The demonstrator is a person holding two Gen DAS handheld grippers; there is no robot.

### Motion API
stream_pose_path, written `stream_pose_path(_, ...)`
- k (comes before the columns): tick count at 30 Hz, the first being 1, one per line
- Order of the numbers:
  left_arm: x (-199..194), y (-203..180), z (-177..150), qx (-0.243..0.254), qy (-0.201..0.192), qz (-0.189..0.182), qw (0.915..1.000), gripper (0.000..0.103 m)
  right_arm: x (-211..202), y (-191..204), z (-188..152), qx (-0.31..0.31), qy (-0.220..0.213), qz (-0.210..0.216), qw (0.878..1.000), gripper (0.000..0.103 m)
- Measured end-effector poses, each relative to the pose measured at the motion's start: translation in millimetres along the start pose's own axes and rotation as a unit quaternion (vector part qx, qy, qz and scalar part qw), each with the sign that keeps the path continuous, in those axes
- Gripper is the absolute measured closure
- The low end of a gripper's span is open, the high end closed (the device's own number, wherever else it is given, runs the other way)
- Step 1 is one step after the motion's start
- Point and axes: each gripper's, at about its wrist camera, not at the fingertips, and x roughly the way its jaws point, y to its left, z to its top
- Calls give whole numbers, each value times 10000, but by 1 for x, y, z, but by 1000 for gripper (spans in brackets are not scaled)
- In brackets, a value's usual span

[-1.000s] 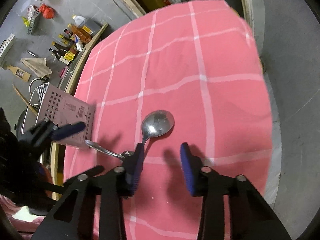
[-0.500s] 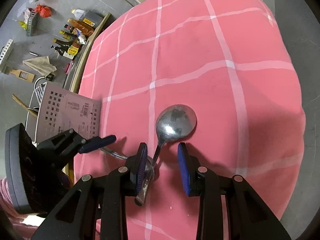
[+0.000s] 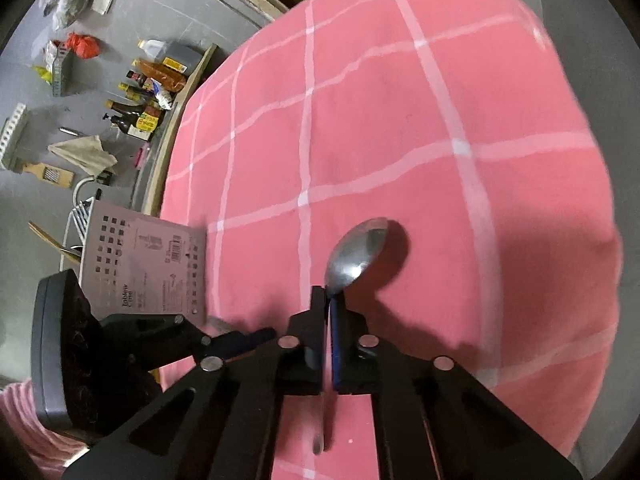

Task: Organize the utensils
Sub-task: 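Grasp a steel spoon with the right tool while the left tool grasps the other spoon, then close the left tool on its spoon handle while the right tool holds its spoon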

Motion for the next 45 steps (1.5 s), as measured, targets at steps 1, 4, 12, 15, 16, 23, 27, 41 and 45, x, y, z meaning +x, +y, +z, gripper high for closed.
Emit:
stream_pose_path(1, 0, 1, 1, -67, 4, 7, 10000, 100, -3, -2, 2, 7, -28, -14, 10000, 101)
stream_pose_path(4, 2, 8, 5, -391, 22, -89, 9992, 101, -12, -6, 8, 2, -85, -120, 9999, 101)
stream_pose_path(12, 2, 26, 7, -1046, 96, -452, 9934, 102, -19, -20, 7, 111, -98, -84, 9999, 101)
stream_pose_path(15, 0, 26, 3, -1025, 137, -568, 9930, 102, -18, -23, -2, 84, -64, -60, 9999, 101)
stream_pose_path(16, -1, 26, 0, -1034, 166, -599, 9927, 102, -18, -24, -4, 76, -55, -55, 9999, 101)
stream_pose_path(23, -14, 27, -8, -809, 154, -715, 9940, 101, -22, -24, -11, 21, -43, -41, 10000, 101)
stream_pose_path(27, -16, 24, -13, -517, 231, -760, 9955, 86, -25, -26, -14, 2, -21, -52, 10000, 101)
stream_pose_path(41, -10, 9, -11, 399, 132, -10, 9991, 65, -29, -29, -19, -15, -32, -83, 10000, 101)
stream_pose_path(45, -2, 13, 5, -48, 79, 37, 10000, 92, -28, -30, -18, -39, -32, -99, 9999, 101)
